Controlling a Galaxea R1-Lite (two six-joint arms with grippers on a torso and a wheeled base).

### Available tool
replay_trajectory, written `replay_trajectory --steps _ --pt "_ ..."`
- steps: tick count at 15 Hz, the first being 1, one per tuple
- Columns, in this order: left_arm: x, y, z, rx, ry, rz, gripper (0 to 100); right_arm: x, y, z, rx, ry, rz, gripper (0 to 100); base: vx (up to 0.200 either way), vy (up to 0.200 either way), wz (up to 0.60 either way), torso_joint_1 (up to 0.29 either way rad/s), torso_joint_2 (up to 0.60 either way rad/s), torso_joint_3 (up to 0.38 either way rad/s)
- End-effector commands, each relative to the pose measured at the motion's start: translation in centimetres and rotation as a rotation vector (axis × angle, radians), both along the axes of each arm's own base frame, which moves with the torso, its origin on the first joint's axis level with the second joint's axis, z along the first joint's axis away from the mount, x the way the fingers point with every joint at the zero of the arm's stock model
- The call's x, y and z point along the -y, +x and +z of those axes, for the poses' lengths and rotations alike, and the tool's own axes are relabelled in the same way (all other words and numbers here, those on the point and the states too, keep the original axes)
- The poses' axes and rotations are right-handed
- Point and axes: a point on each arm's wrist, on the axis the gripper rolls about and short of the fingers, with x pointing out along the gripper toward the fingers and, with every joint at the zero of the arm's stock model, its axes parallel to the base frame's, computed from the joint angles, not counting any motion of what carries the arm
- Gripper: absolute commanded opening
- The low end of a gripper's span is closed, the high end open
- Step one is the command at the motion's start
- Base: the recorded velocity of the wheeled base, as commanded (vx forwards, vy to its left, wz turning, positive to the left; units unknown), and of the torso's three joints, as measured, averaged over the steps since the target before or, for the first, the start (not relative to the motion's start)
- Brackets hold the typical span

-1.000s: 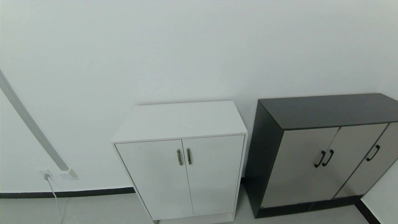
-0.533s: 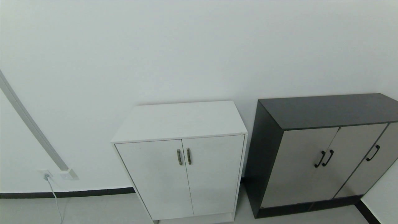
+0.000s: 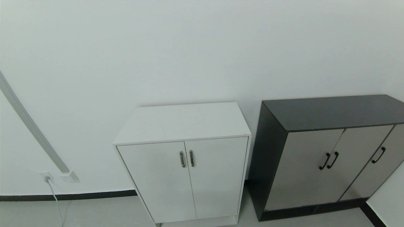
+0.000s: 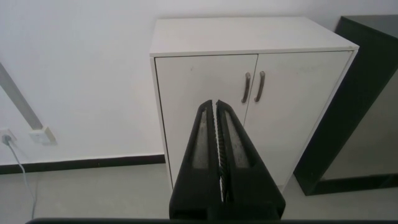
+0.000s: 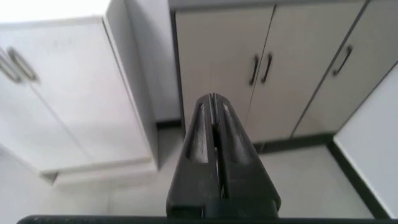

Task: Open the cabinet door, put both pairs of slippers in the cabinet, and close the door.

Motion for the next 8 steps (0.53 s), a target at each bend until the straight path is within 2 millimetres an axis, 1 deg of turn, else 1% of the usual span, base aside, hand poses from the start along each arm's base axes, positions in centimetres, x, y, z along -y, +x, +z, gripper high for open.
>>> replay_trajectory --steps 1,3,8 --pt "0.00 0.01 0.00 -0.001 0.001 0.001 0 0.03 -0.56 -0.15 0.074 0.012 0.003 0 0.000 0.000 0.00 0.000 0.00 0.000" --pt "0.00 0.01 0.00 -0.001 0.001 0.001 0 0.14 -0.57 -0.07 0.089 0.088 -0.048 0 0.000 0.000 0.00 0.000 0.00 0.000" --pt "0.00 0.01 0.00 -0.001 0.003 -0.001 0 0.16 -0.57 -0.07 0.090 0.095 -0.056 0 0.000 0.000 0.00 0.000 0.00 0.000"
